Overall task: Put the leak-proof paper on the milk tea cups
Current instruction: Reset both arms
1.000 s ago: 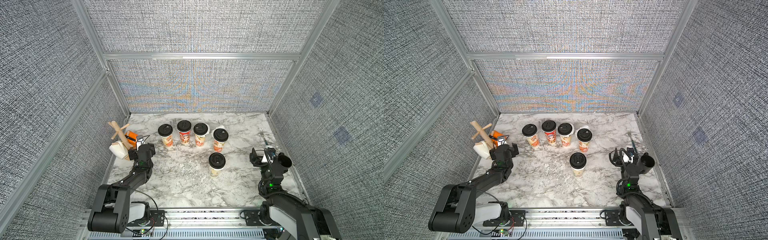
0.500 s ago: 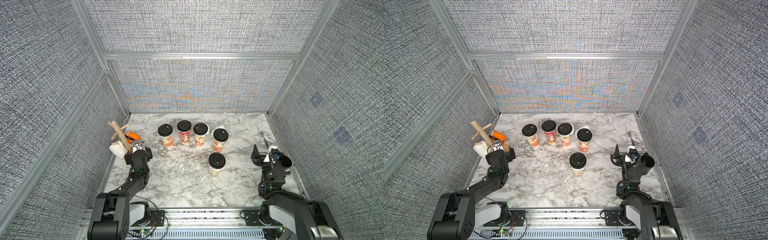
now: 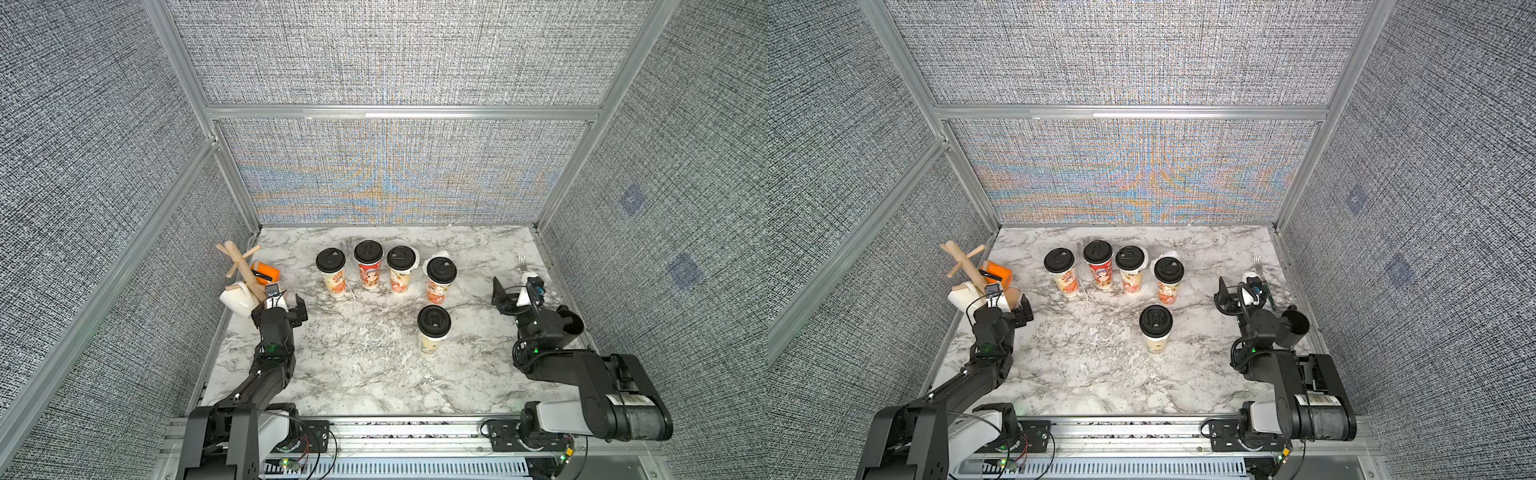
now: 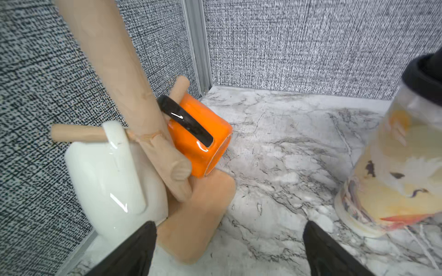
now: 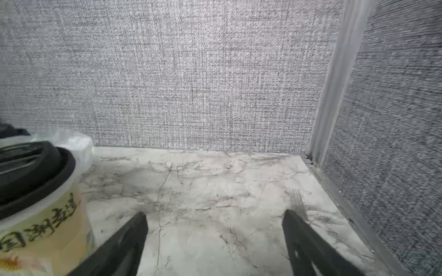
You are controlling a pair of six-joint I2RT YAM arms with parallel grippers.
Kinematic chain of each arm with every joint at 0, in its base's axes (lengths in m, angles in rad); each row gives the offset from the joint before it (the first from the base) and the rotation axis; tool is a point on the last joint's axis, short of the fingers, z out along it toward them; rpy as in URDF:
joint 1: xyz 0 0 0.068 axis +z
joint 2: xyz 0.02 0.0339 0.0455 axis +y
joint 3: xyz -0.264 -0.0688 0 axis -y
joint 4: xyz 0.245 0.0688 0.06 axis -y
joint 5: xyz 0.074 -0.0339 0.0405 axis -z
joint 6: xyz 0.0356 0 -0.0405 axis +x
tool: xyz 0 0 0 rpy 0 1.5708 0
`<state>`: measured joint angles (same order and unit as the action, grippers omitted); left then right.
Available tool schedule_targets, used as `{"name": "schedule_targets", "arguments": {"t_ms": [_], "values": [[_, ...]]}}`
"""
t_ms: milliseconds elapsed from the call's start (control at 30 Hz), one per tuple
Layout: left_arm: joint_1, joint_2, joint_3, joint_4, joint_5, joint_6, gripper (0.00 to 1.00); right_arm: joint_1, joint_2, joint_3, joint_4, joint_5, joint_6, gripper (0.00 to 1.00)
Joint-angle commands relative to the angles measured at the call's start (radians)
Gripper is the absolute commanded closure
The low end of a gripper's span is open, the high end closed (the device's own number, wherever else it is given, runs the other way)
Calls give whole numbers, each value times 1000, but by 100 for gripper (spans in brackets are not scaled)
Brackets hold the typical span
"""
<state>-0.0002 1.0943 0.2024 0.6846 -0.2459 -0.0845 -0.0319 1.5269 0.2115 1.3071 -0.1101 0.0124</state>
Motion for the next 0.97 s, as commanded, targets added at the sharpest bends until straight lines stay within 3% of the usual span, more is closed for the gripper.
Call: {"name": "schedule_targets", "arguments": {"t_ms": [0,67,200,267,300,333,367,500,933], "values": [[0,67,-34,184,46,-80,3,1,5,0,-20,-2,-25,10],[1,176,-27,270,52,-87,4,1,10,-3,-1,-2,-26,10],[1,388,75,329,191,-12,9,2,10,-4,-5,-2,-26,10],[0,397,168,168,273,24,10,1,10,-3,-5,-2,-26,10],[1,387,229,25,287,29,10,1,10,-1,-6,-1,-26,10],[0,393,252,-10,283,28,9,1,10,-3,-6,-1,-26,9],[0,398,228,48,289,35,5,1,10,-2,-6,1,-26,2],[-1,384,233,14,274,14,0,2,7,-4,-5,4,-28,2],[-3,381,239,-2,272,19,0,8,17,12,-24,17,-28,2]]}}
